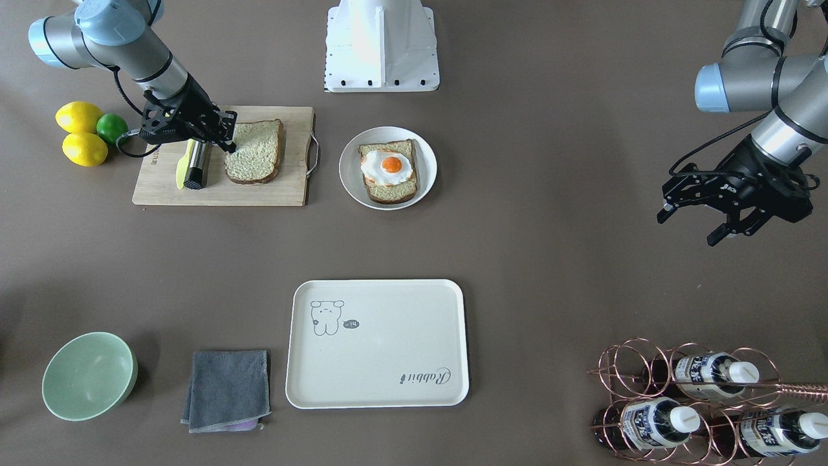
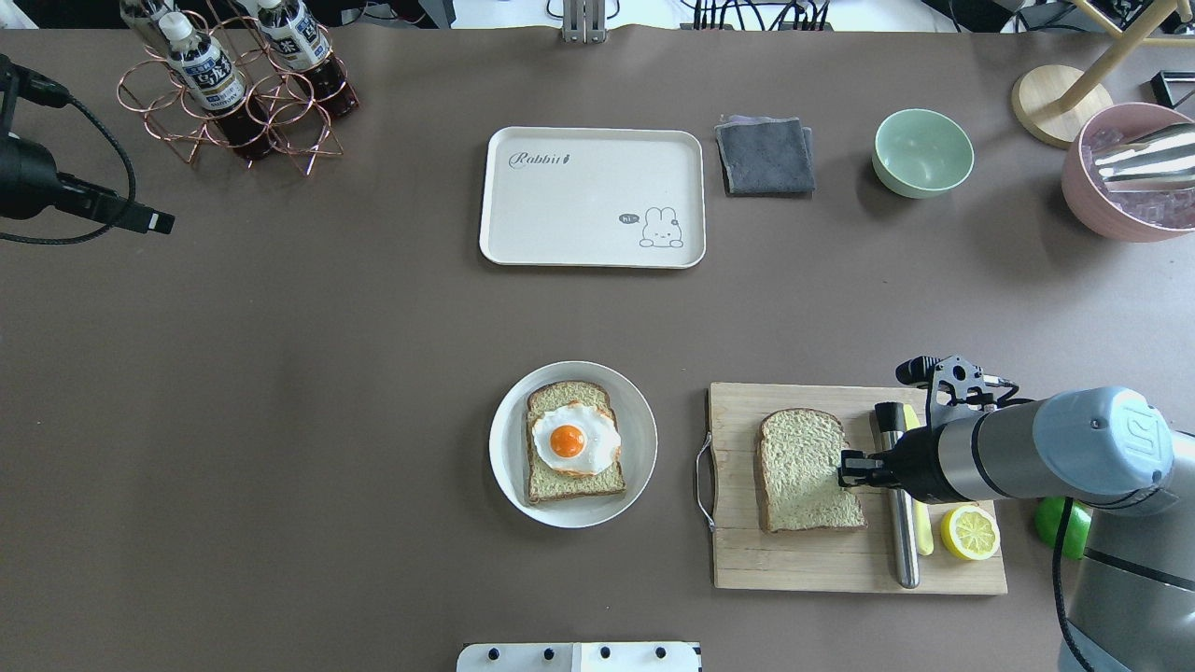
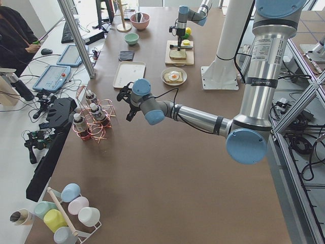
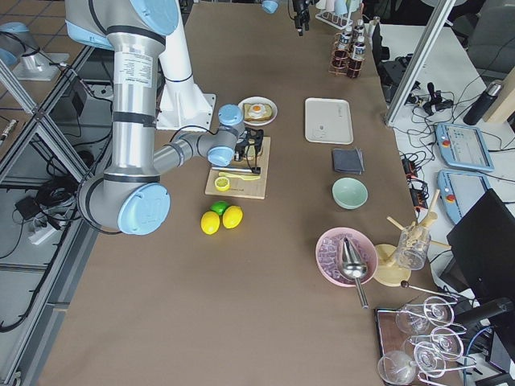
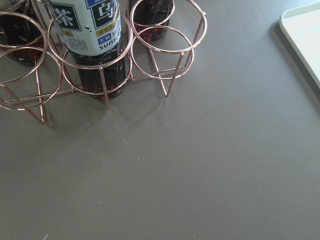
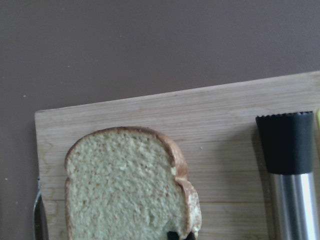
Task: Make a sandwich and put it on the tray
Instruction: 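Lower the right gripper and grasp the bread slice on the board, then carry the bread slice with the right gripper over the egg plate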
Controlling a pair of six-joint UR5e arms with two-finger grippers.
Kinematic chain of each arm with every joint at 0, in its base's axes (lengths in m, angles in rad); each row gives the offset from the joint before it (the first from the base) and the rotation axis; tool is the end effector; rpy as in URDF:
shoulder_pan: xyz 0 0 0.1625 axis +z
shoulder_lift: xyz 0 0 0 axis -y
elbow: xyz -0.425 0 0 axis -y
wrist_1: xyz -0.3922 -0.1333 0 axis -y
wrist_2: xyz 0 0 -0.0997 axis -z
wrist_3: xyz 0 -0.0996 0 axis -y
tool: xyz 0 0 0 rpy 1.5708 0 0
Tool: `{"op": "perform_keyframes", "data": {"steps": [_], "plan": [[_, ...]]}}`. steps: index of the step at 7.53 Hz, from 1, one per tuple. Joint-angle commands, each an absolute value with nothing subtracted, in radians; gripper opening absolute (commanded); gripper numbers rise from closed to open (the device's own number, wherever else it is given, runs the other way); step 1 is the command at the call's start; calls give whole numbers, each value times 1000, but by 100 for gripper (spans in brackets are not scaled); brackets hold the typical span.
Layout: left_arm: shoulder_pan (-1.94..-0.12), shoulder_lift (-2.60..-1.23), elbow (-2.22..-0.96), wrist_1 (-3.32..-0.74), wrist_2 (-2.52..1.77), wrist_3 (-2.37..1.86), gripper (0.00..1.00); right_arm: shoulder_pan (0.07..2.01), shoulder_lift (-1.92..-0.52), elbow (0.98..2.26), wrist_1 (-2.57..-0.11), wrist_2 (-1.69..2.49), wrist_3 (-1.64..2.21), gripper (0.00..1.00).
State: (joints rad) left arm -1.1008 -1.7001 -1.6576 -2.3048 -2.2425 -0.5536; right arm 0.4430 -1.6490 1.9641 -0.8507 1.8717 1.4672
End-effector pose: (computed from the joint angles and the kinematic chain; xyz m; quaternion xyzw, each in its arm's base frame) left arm 0.1897 -0.5309 0.4641 0.2330 0.4670 0.1155 0.8451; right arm -0.3823 -0.2962 0.4275 0.0066 -0.5062 0.0720 0.8594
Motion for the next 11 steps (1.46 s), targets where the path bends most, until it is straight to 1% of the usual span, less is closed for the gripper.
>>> {"op": "perform_keyframes", "data": {"steps": [1, 2, 3, 4, 6, 7, 8, 9, 11], "plan": [[-1103, -1700, -1657, -2307, -2241, -554, 97, 472, -1644, 2048, -847, 1879, 1540, 0], [-1106, -1700, -1658, -2307, -2241, -554, 97, 506, -1635, 2081, -822, 1908, 1580, 0], [-1108, -1700, -1660, -2307, -2243, -555, 97, 559, -1634, 2060, -695, 2005, 1638, 0], [-1108, -1700, -1660, -2307, -2243, -555, 97, 564, -1629, 2028, -602, 2022, 1658, 0], [-1108, -1689, -1664, -2309, -2246, -554, 97, 560, -1486, 1956, -587, 2016, 1707, 0], [-1108, -1689, -1667, -2309, -2246, -555, 97, 536, -1450, 1933, -588, 2005, 1715, 0], [-1108, -1689, -1667, -2309, -2247, -555, 97, 475, -1444, 1927, -588, 1941, 1715, 0], [-1108, -1689, -1667, -2309, -2247, -554, 97, 427, -1381, 1896, -591, 1880, 1713, 0], [-1108, -1687, -1667, -2309, -2249, -554, 97, 396, -1260, 1812, -609, 1843, 1715, 0]]}}
